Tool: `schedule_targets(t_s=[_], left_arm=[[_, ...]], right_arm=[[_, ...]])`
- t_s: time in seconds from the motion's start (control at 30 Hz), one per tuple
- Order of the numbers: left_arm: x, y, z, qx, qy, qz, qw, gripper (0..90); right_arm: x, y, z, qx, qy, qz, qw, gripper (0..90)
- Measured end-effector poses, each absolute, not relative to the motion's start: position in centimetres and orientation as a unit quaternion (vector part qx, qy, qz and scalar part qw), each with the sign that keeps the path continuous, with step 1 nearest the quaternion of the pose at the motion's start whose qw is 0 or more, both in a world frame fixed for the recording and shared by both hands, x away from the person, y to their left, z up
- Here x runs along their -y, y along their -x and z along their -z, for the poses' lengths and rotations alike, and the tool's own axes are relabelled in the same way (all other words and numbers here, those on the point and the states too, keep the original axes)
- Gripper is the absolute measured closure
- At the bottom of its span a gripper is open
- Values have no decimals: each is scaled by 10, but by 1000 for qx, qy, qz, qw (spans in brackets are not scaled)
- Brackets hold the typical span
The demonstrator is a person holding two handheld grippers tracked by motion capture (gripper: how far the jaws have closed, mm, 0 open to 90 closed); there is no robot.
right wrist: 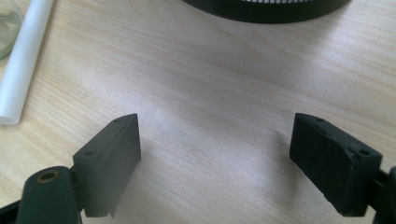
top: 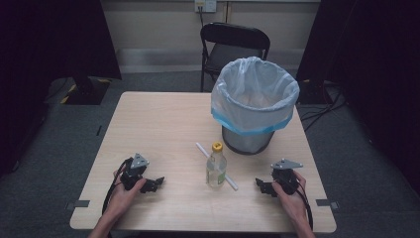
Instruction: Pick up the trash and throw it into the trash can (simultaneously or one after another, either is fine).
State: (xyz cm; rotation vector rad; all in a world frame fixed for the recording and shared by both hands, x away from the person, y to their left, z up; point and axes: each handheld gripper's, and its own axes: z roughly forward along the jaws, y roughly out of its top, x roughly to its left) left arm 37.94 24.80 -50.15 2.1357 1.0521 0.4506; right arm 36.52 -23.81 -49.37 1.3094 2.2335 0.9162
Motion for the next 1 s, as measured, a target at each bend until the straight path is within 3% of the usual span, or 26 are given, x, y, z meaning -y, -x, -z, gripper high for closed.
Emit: schedule_targets(t_s=[0.7,1.0], left_arm=[[-248,-379,501,-407,-825,-176,350,42],[-248,-379,501,-407,-825,-176,350,42]], right_arm=[[212,-362,466,-813,-406,-392,142,185],[191,-361,455,-821,-370,-410,141,156]])
